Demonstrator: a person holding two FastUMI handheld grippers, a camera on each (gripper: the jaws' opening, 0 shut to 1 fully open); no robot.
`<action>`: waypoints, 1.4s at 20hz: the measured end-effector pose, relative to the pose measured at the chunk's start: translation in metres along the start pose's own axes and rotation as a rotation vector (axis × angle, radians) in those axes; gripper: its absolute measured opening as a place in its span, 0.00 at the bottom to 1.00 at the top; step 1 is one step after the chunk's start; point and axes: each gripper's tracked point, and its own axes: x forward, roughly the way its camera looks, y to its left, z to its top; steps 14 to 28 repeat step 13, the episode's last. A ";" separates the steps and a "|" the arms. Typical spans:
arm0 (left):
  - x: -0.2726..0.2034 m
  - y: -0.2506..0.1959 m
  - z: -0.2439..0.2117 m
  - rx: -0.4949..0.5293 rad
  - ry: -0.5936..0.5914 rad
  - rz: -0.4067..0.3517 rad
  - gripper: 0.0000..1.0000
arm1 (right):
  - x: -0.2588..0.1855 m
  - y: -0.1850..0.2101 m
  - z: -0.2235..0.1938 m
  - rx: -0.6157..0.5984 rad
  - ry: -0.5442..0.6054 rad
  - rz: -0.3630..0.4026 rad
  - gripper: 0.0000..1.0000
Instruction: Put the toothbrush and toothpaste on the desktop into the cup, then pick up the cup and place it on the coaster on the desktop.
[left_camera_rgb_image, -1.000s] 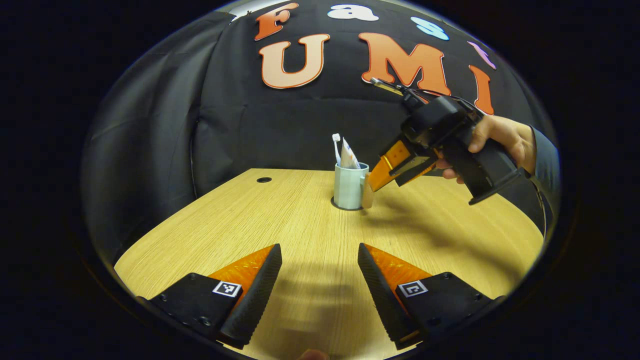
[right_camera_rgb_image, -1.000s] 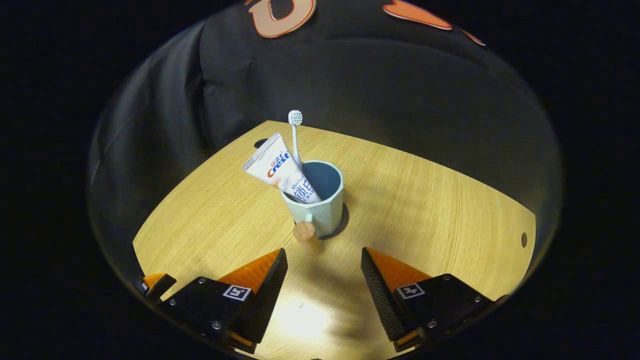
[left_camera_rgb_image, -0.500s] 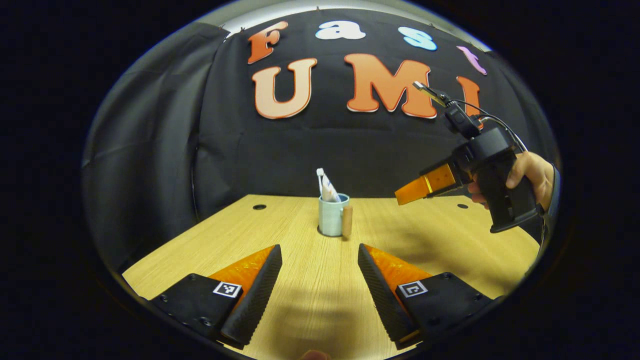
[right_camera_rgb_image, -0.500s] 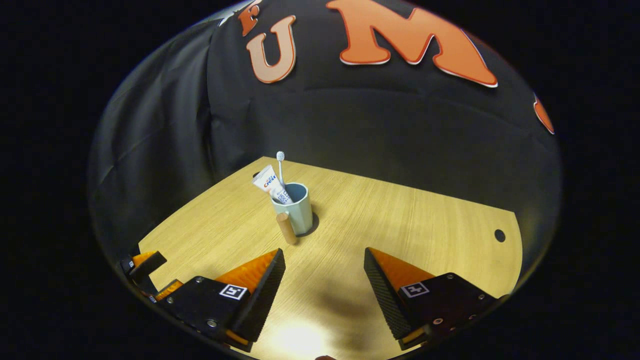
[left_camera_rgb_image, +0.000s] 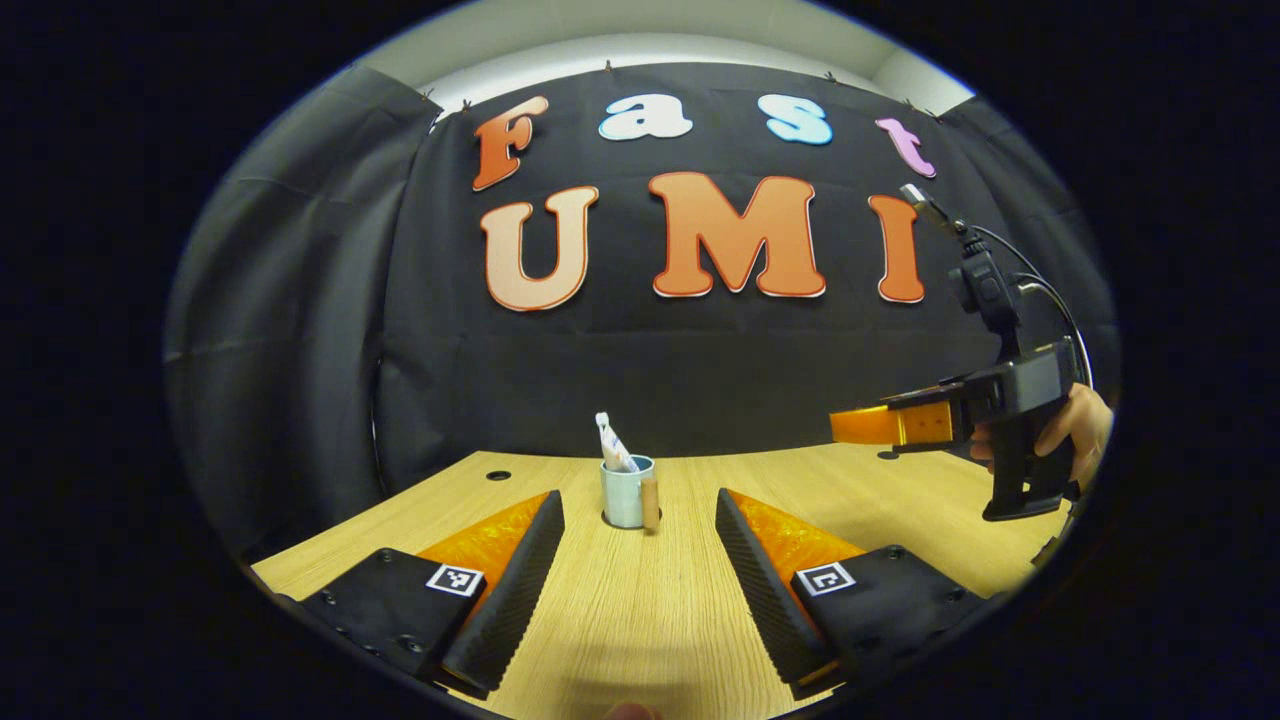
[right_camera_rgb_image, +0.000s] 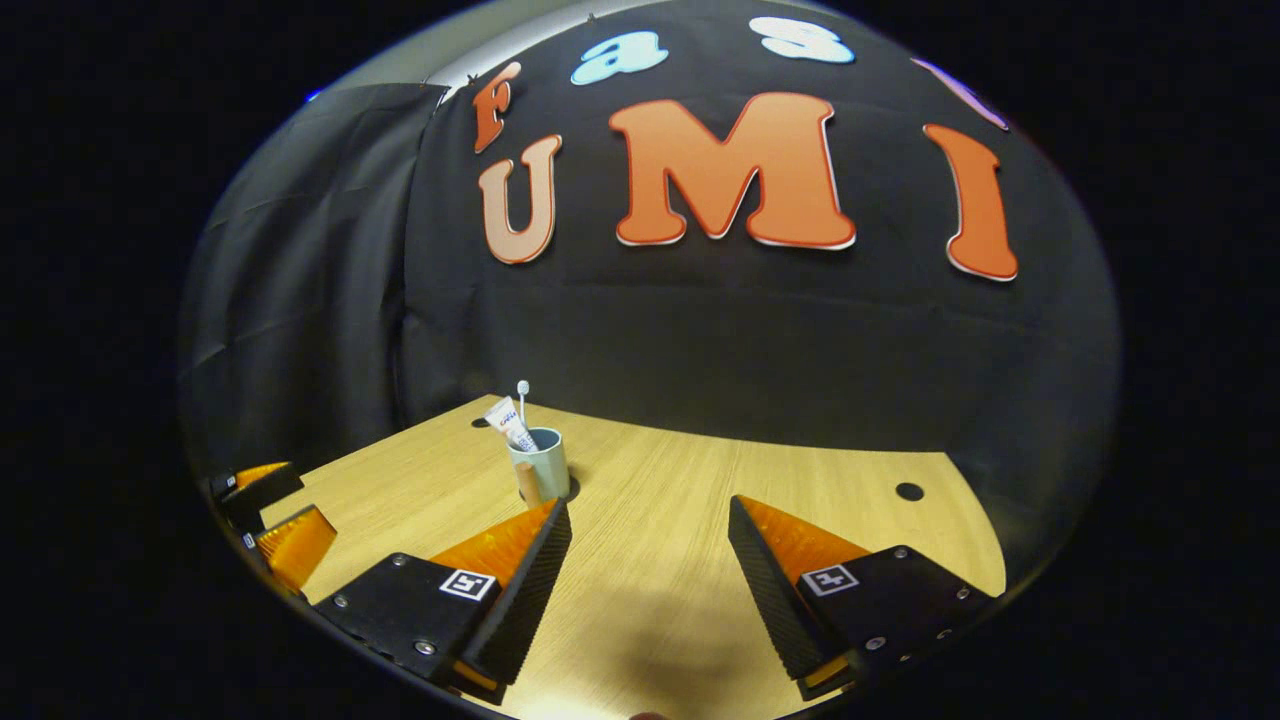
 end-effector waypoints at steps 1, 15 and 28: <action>0.003 -0.001 0.003 0.007 -0.020 -0.009 0.98 | -0.013 -0.006 0.003 -0.007 -0.033 -0.016 0.95; 0.011 -0.014 0.023 -0.023 -0.148 -0.056 0.99 | -0.083 -0.059 -0.035 0.136 -0.148 -0.123 0.95; 0.011 -0.014 0.023 -0.023 -0.148 -0.056 0.99 | -0.083 -0.059 -0.035 0.136 -0.148 -0.123 0.95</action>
